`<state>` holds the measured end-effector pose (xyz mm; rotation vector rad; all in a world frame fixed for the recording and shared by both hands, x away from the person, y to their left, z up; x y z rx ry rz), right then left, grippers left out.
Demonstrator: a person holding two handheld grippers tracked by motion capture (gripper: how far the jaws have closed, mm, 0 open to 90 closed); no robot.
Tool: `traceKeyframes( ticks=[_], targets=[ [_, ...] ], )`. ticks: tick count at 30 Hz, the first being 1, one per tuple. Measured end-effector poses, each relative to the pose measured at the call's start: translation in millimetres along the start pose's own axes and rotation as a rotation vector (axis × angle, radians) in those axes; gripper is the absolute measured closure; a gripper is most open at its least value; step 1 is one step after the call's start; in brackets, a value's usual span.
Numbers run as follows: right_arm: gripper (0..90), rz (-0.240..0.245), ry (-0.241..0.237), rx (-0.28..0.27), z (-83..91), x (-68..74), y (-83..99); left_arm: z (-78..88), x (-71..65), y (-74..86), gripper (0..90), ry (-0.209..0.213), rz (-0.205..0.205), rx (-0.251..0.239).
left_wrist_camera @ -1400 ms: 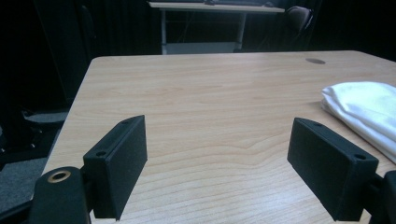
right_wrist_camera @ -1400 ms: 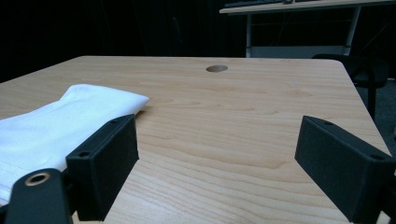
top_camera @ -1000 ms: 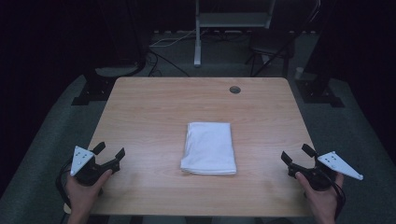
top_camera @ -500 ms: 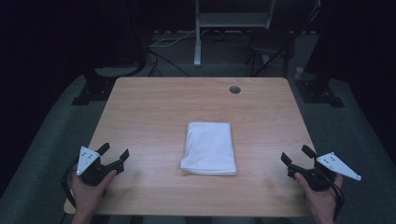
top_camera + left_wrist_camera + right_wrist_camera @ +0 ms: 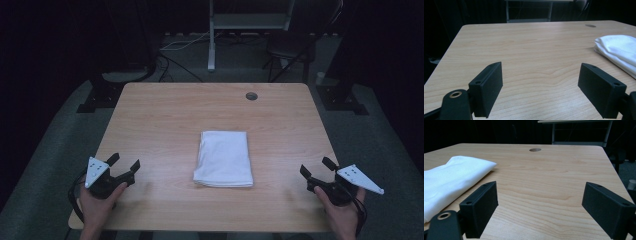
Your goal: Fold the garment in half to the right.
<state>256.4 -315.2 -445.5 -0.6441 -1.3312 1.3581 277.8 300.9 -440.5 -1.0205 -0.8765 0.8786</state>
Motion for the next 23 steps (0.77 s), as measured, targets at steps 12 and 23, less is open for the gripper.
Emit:
traceKeyframes(
  ticks=[12,23],
  targets=[
    [12.8,0.013,-0.013,-0.003,0.4,0.7,0.4,-0.1,-2.9,-0.5,19.4,-0.004,-0.006,-0.001],
    [12.7,0.019,-0.021,-0.001,0.5,1.1,0.6,-0.2,-3.7,-0.7,19.4,-0.007,-0.008,-0.002]
  ],
)
Point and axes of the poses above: each handheld gripper's, and its own axes: z roughly backward along the jaws, y roughly out of its underside, x roughly to its left, the point moved 1 cm from there along -z, roughly forward along the jaws, and after that the axes turned 12 degrees about -z, right-handed, at the moved point
